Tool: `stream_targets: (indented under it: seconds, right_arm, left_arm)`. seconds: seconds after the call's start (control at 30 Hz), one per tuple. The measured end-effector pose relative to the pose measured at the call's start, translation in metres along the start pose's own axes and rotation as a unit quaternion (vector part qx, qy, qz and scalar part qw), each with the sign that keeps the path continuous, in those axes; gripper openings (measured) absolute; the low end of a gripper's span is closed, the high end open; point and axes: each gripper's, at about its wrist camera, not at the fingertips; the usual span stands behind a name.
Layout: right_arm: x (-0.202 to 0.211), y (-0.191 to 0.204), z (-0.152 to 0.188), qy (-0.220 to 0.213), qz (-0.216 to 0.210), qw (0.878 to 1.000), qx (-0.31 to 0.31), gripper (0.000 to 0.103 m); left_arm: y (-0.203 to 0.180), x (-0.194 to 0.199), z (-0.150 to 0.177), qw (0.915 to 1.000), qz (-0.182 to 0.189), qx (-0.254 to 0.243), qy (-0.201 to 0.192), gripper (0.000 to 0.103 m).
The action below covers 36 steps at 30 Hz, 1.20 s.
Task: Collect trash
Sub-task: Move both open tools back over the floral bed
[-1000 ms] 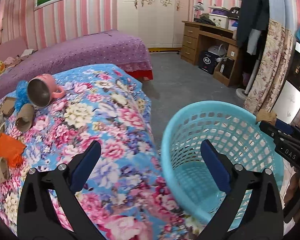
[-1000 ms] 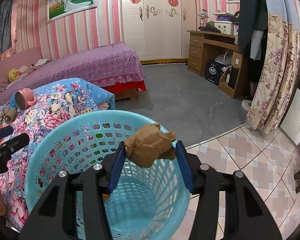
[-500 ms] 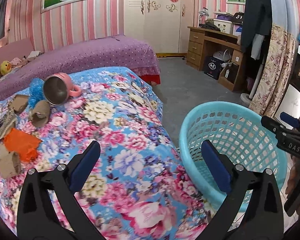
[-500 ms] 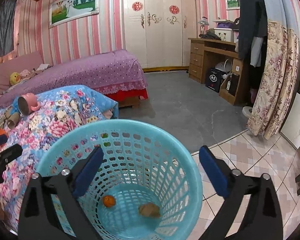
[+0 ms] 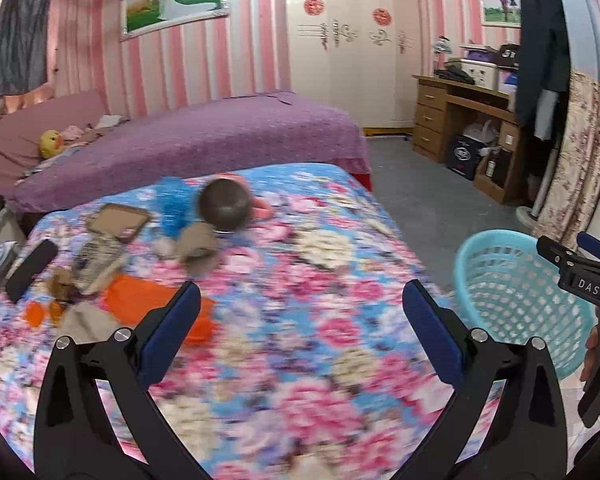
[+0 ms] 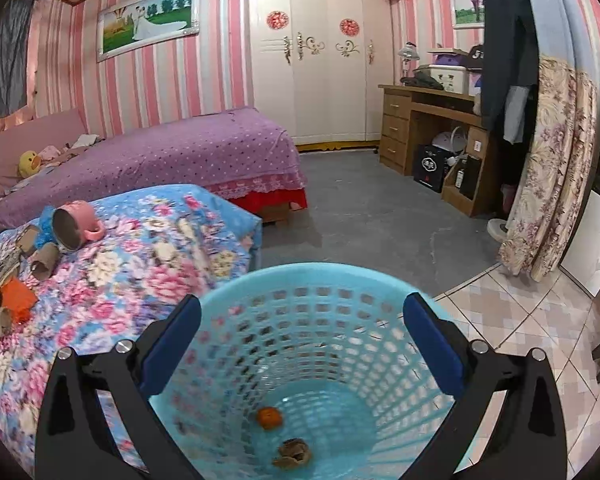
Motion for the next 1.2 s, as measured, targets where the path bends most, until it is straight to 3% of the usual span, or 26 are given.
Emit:
stream_targets:
  seconds: [0.27,0.53,0.73,1.1,1.2]
  right_arm:
    - [-0.011,0.063,-0.003,-0.004,-0.022,1.000,0.002,0.099]
    - [-0.027,0.109,0.007,0.004,-0.042,0.999,0.018,0.099]
    - [-0.041,0.125,0.015,0.023,-0.044,0.998,0.023,0.099]
    - [-0.055,0.145,0.019,0.038,-0.049,0.997,0.035,0.099]
    - [-0.056,0.150,0.019,0.039,-0.047,0.997,0.043,0.099]
  left_arm:
    - [0.076,-0.001,0.014,0.9988,-0.048,-0.001,0.011,0.098]
    - [0.129,-0.020,0.032,0.9960,-0.085,0.019,0.023,0.098]
    - [0.161,-0.037,0.042,0.9937,-0.089,0.052,0.043,0.098]
    - [0.196,-0.061,0.050,0.9902,-0.106,0.057,0.071,0.098]
    - [0.206,-0.069,0.054,0.9889,-0.094,0.070,0.091,0.098]
Point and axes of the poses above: each gripper's, at about its wrist camera, not at the fingertips, and x roughly against the way its jaws point, y to its left, z to its underside, and after that the axes turned 14 degrees about -z, right-handed
